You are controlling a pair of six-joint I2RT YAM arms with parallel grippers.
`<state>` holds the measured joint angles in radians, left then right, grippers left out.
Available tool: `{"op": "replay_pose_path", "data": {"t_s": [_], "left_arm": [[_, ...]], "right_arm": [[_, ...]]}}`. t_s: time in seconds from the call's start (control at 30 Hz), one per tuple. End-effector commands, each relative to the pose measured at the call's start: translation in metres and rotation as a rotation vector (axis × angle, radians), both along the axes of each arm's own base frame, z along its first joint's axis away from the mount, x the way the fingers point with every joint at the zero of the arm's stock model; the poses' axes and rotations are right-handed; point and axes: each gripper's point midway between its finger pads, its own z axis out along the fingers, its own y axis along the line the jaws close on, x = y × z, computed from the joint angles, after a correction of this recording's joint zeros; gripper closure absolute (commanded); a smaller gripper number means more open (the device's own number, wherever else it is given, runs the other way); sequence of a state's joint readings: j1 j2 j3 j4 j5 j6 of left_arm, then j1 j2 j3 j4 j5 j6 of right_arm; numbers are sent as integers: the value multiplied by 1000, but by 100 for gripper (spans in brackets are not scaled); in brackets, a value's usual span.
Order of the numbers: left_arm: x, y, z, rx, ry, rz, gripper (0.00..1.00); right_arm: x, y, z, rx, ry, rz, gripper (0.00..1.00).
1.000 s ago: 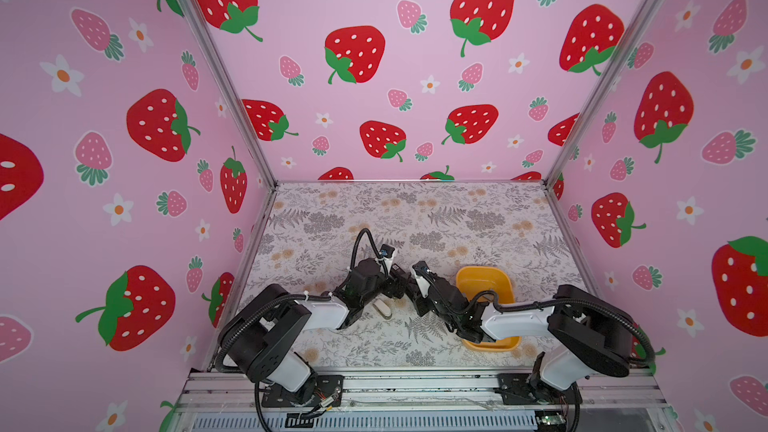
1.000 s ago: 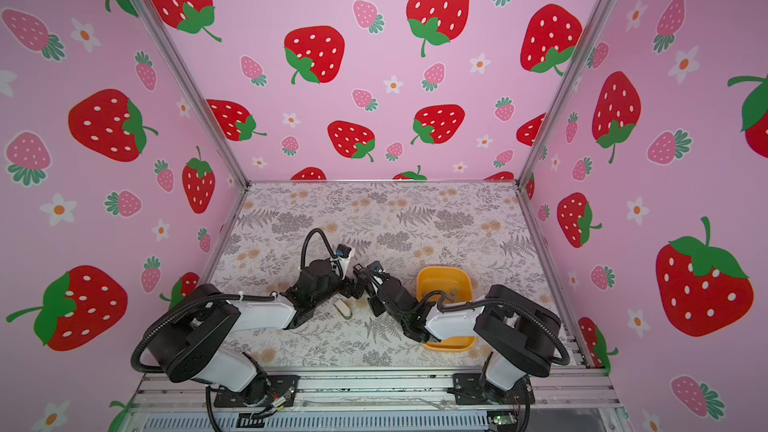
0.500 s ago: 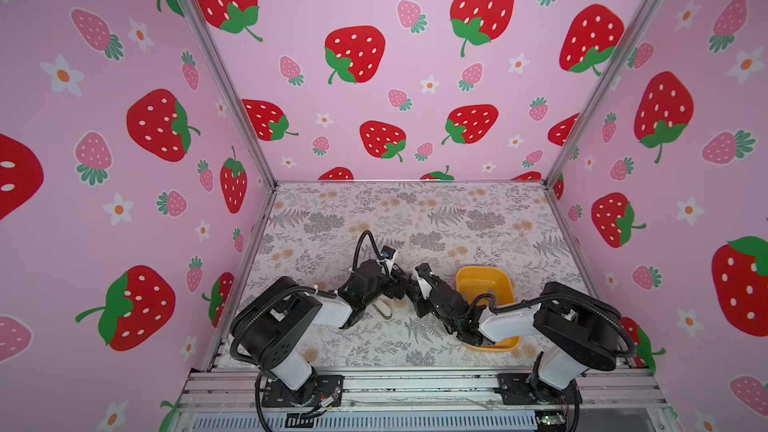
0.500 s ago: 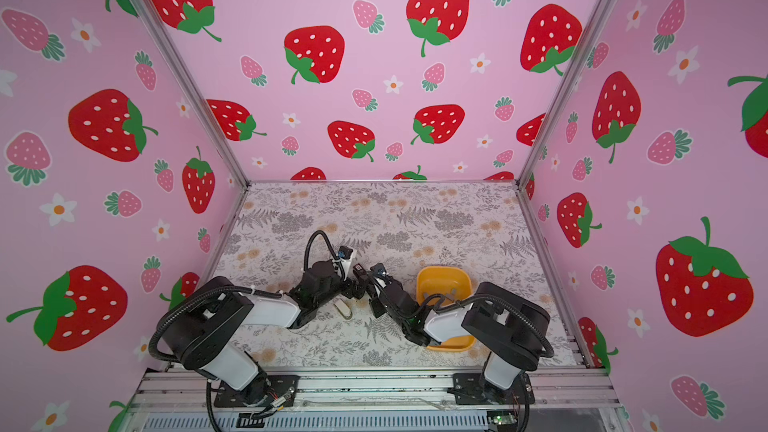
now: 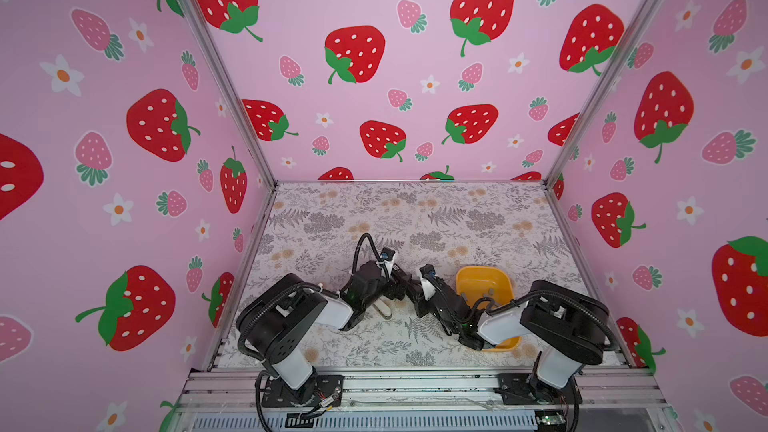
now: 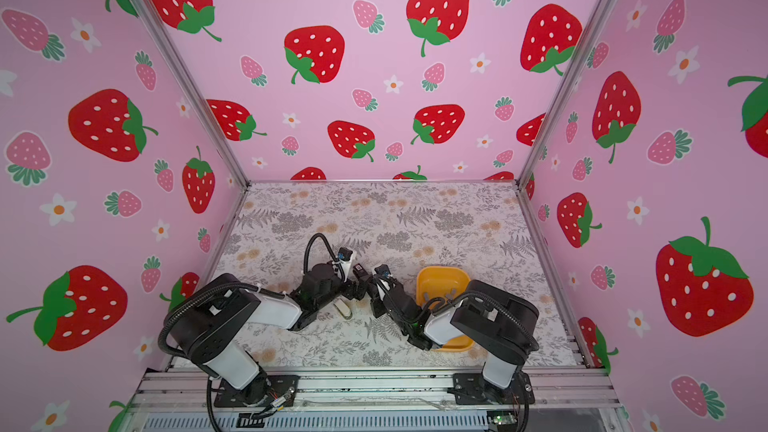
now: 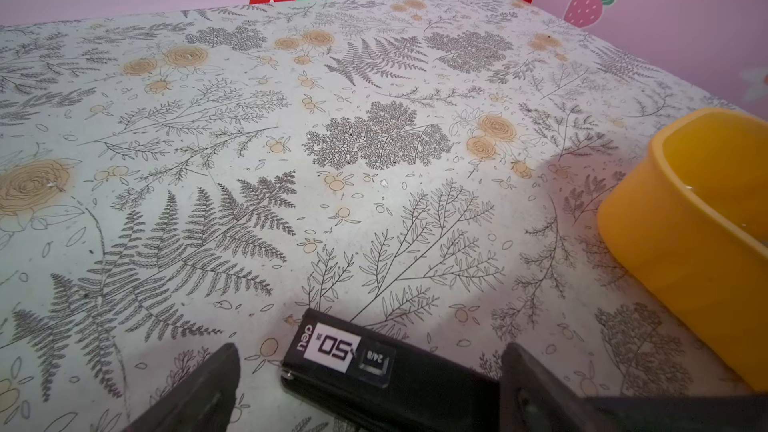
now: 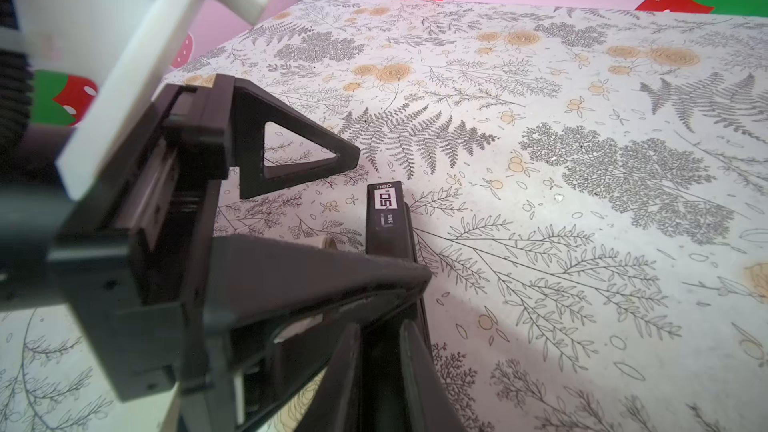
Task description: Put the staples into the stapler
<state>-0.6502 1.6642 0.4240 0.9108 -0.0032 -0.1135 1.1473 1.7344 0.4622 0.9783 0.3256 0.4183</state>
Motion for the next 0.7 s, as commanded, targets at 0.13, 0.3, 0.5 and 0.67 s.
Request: {"op": "replay_pose_path", "data": {"t_s": [0.13,0.3,0.5,0.67], "left_arm": [[-5,-3,-3,-16,-3,-12,1],[-5,-2,3,-19,-14,-10,1],[3,-1,36,-13,-37,21,1],[16,22,88,9,-84,158,1]], "right_arm": [[-28,-32,-85,-242,162,45,79],[-27,-30,-82,-236,160,43,80],[-12,-19,-35,-194,102,0,73],[8,-17,22,-161,45,-93,65]]}}
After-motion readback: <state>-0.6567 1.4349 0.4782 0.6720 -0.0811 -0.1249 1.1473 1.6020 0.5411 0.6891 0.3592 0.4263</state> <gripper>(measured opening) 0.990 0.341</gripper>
